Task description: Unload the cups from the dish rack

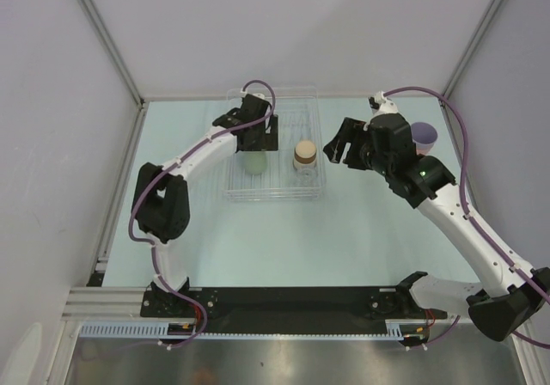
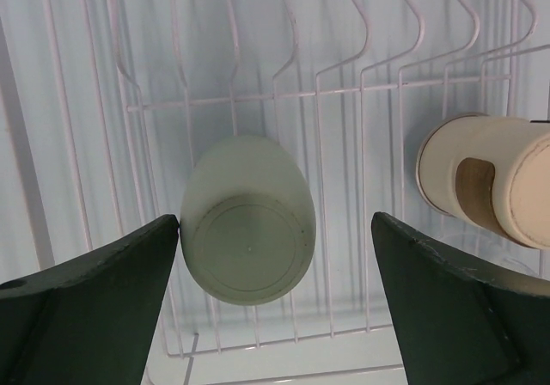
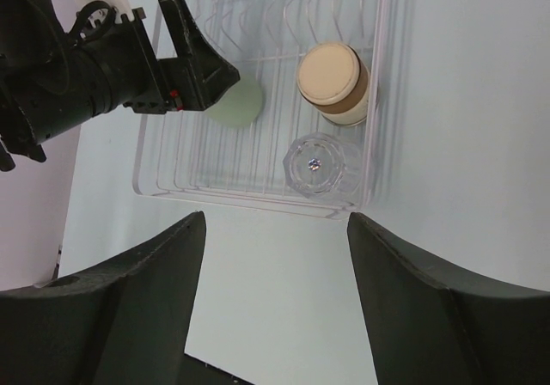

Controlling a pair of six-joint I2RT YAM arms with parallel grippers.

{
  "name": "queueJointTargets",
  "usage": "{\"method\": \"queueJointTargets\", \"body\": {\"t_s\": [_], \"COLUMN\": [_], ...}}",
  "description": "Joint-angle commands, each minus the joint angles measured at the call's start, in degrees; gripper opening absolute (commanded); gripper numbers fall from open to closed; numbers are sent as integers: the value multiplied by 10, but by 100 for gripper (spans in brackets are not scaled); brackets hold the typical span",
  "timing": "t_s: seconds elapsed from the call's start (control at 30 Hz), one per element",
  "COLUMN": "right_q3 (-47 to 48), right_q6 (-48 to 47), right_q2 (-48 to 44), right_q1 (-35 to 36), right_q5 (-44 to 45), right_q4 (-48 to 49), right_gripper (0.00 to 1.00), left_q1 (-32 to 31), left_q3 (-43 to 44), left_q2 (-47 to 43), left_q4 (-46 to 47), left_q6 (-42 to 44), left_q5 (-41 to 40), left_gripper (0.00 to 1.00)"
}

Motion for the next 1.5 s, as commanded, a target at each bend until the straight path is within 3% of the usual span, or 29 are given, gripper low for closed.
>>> {"method": "queueJointTargets", "body": {"t_s": [0.0,0.57,0.9,1.0,1.03,1.07,1.47], "right_q3": [-9,-34,-42,-45,-46,-47,-50], "right_q6": [-3,5,10,11,11,11,5], "right_q2": [-5,-12,-19,-21,-22,-23,-33], "right_q1": [2,2,1,1,1,1,1], "right_q5": [-4,0,5,3,2,5,17], "right_q4": [13,20,17,17,17,17,20], "right_gripper": [72,72,71,71,71,72,71], "left_q1": [-2,-1,-1,-1,-1,-1,-1], "left_q3": [44,24,8,3,0,0,33], "left_q2": [12,18,26,24,22,20,-43], "left_q4": [3,-10,-14,-14,-14,-15,-36], "left_q6": [9,1,-4,-5,-5,-5,-12], "left_q5": [-21,-28,-17,-15,-14,-14,-10], "left_gripper": [100,89,51,28,11,0,0]}}
